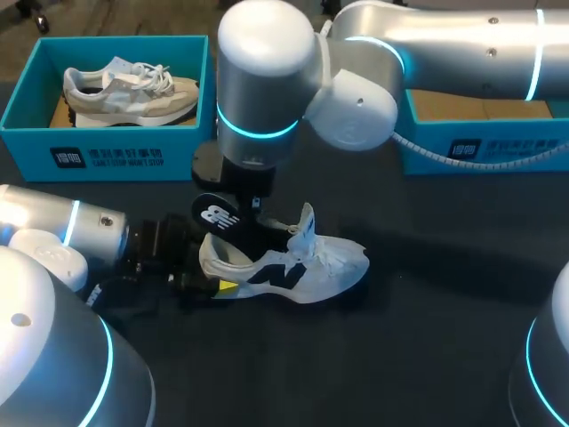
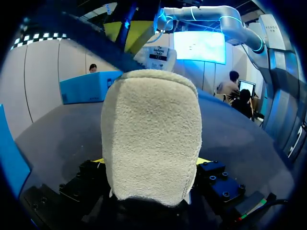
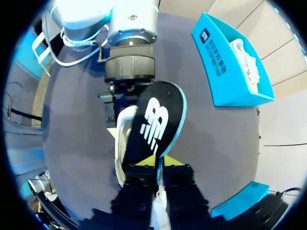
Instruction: Take the shoe out of the shoebox, open the shoe tongue, remove and reinsert the insole, then place the shoe into the shoebox
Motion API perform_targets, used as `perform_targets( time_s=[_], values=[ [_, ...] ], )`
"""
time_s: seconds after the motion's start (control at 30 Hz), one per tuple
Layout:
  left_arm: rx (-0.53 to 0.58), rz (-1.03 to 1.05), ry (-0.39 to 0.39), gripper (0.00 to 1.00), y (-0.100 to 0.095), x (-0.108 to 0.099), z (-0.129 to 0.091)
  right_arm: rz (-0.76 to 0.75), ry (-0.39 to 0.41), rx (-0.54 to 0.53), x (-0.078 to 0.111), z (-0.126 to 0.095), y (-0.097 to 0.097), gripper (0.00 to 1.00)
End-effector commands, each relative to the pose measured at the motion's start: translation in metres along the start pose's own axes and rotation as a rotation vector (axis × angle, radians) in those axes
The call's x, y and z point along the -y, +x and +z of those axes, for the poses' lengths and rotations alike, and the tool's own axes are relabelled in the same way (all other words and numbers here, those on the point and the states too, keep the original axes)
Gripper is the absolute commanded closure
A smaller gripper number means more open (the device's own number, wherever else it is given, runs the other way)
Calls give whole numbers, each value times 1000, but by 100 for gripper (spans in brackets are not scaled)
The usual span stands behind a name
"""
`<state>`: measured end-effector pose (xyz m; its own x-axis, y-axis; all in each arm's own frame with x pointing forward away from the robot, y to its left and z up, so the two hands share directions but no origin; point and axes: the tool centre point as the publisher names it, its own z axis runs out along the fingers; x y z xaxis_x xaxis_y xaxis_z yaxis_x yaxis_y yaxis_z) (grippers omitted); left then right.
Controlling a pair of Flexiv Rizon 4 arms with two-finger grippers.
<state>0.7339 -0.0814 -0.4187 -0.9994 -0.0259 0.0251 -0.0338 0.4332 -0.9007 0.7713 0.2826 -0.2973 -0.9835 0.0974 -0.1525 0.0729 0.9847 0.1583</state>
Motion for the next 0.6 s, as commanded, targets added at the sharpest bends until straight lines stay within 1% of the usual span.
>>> perform_targets(
  time_s=[0.03,0.1,0.13,0.17,0.3,0.6],
  values=[
    [3,0,0,100,0,-2,2,12,-20,-37,0,3,-3,73],
    [3,0,0,100,0,-2,2,23,-30,-62,0,3,-2,63],
    [3,0,0,100,0,-2,2,32,-31,-71,0,3,-2,29],
    [3,0,0,100,0,-2,2,45,-38,-79,1,3,-1,0],
    [3,0,0,100,0,-2,2,86,-27,-87,4,-1,-1,0],
    [3,0,0,100,0,-2,2,86,-27,-87,4,-1,-1,0]
  ],
)
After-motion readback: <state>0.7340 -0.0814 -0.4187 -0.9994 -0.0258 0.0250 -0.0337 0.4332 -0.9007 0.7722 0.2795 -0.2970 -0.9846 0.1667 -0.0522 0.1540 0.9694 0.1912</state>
